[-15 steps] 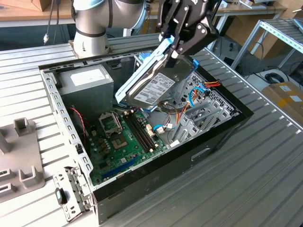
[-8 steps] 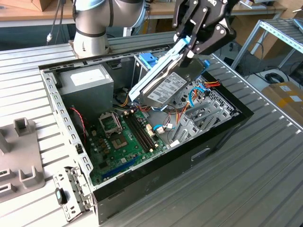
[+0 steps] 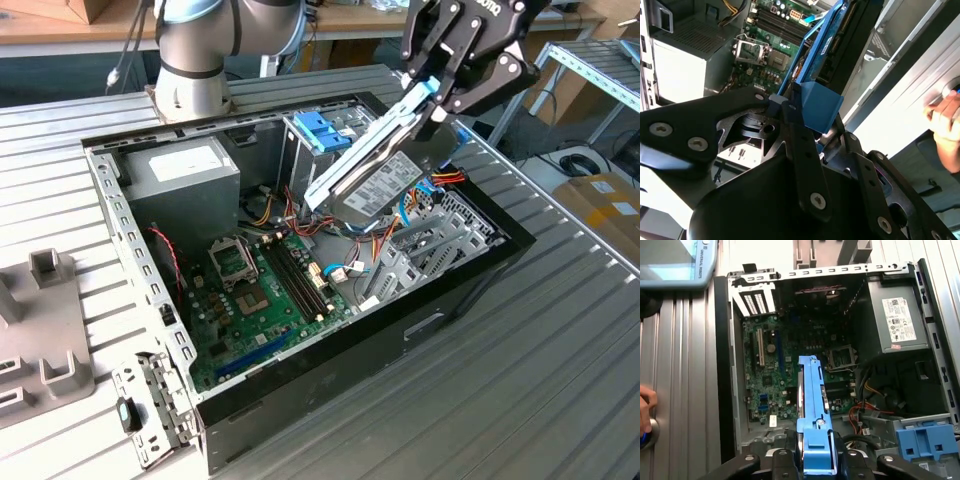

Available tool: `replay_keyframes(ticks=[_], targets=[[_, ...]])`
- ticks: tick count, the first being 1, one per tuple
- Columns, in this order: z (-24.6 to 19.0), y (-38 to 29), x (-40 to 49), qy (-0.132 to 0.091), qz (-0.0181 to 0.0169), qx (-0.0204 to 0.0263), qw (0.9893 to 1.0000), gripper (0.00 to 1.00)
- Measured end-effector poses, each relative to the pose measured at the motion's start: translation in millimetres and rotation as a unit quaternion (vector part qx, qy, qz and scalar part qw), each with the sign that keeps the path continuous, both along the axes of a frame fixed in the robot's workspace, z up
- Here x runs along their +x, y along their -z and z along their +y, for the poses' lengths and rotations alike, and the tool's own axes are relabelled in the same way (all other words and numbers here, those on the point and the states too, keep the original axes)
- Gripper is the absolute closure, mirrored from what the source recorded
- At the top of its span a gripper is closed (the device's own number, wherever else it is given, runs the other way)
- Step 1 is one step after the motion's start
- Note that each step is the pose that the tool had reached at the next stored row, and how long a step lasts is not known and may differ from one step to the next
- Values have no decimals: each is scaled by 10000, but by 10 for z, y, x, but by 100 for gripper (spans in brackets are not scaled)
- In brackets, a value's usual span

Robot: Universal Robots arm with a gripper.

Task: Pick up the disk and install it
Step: 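Pick up the disk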

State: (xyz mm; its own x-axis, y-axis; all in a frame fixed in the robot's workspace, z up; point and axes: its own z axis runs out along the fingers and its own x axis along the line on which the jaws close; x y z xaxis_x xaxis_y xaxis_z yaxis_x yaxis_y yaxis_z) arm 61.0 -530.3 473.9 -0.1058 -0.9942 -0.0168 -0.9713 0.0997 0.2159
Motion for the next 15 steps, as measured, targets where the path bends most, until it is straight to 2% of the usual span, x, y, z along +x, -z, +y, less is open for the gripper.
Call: replay_keyframes(ticks=[2, 5, 13, 15], targets=[[-11, -29, 81, -1, 27, 0, 10000, 63], [-25, -56, 147, 0, 59, 1, 10000, 63], [-65, -169, 241, 0, 91, 1, 10000, 63], [-98, -215, 272, 0, 105, 0, 9999, 63]])
